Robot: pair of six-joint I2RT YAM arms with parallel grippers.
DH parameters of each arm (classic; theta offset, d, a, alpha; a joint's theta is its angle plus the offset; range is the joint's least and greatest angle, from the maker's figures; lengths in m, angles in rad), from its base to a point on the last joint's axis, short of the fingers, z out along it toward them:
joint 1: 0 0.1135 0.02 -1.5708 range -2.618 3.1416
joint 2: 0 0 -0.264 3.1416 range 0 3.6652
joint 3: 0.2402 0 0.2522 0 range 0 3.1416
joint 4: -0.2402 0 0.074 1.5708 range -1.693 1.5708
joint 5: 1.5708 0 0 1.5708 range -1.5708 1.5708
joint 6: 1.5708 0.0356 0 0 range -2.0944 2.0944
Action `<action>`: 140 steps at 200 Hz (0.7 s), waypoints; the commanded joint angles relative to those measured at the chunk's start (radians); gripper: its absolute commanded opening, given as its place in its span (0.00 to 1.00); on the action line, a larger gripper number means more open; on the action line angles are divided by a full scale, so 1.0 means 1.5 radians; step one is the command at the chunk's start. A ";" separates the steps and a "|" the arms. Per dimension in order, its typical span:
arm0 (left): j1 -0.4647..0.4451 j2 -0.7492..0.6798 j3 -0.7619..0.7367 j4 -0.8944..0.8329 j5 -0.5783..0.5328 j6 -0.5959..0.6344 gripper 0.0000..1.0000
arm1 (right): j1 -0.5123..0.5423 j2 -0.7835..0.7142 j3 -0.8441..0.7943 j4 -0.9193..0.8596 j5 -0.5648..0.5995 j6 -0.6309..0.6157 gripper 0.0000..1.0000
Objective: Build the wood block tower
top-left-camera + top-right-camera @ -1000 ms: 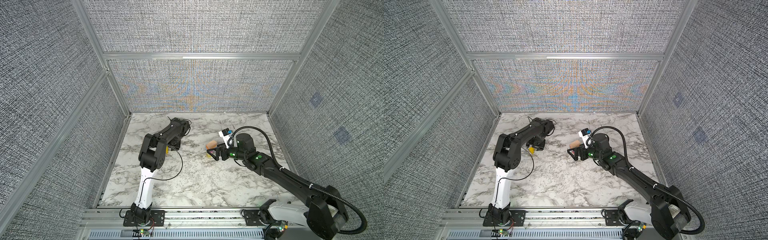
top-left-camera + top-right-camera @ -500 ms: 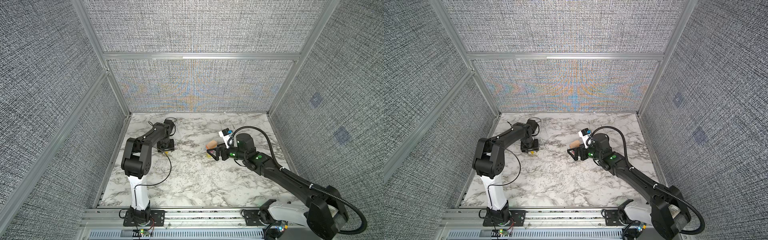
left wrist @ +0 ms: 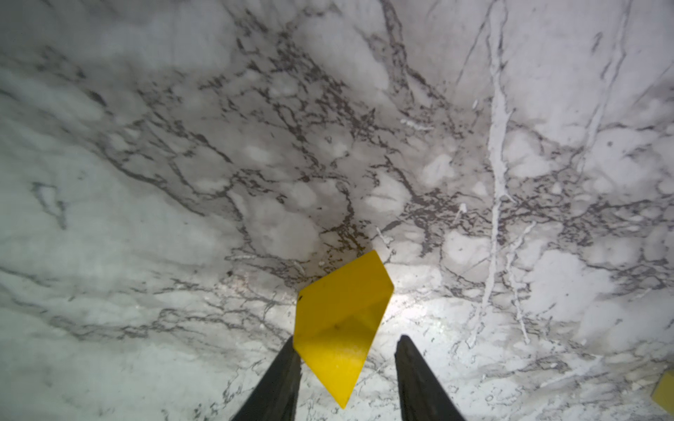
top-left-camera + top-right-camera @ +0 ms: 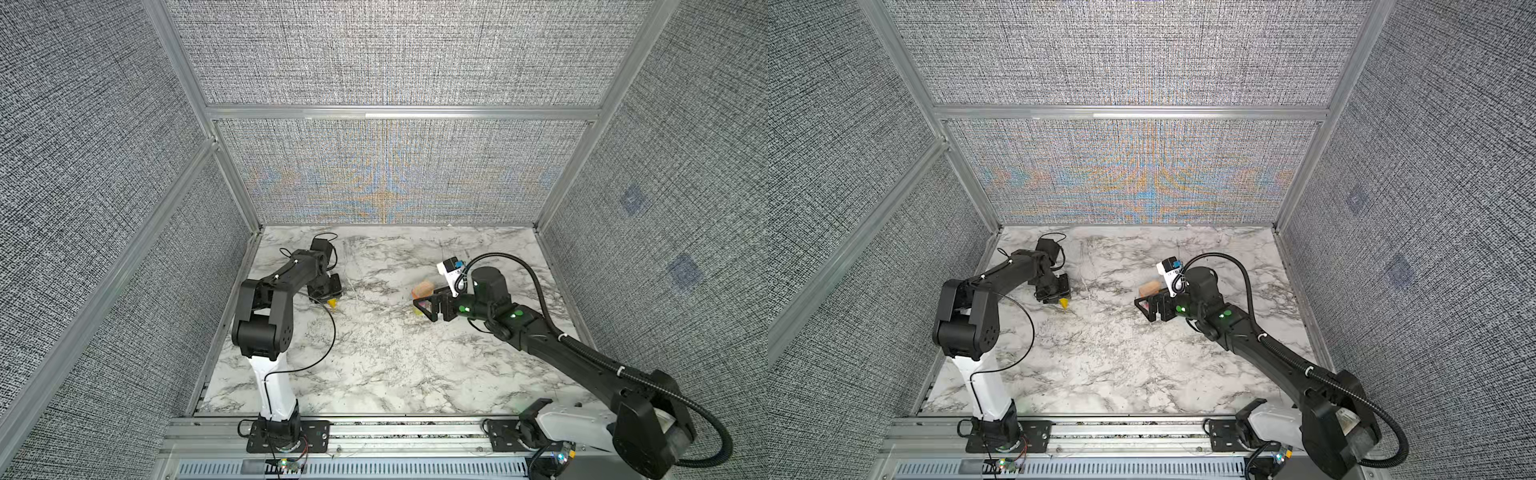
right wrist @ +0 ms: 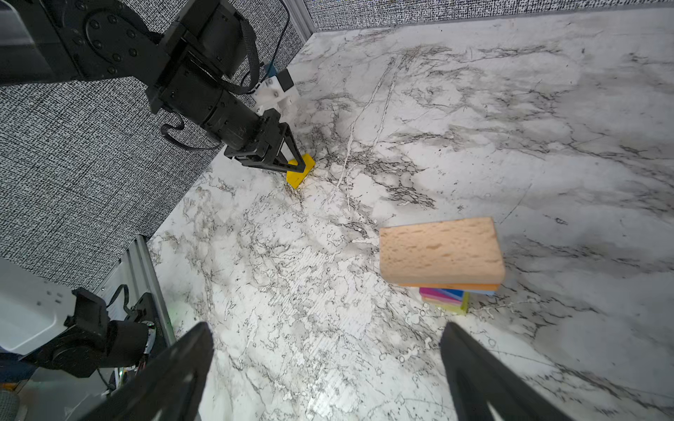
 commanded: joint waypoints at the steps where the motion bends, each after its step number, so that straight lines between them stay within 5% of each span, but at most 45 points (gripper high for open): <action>1: 0.002 -0.002 -0.001 0.015 0.013 -0.001 0.44 | 0.001 0.001 0.001 0.014 -0.004 0.001 0.99; 69: 0.006 0.001 0.004 0.015 0.021 -0.003 0.33 | 0.001 0.005 0.000 0.017 -0.007 0.002 0.99; 140: 0.007 0.021 0.036 -0.007 0.000 0.003 0.43 | 0.001 0.005 0.002 0.017 -0.012 0.003 0.99</action>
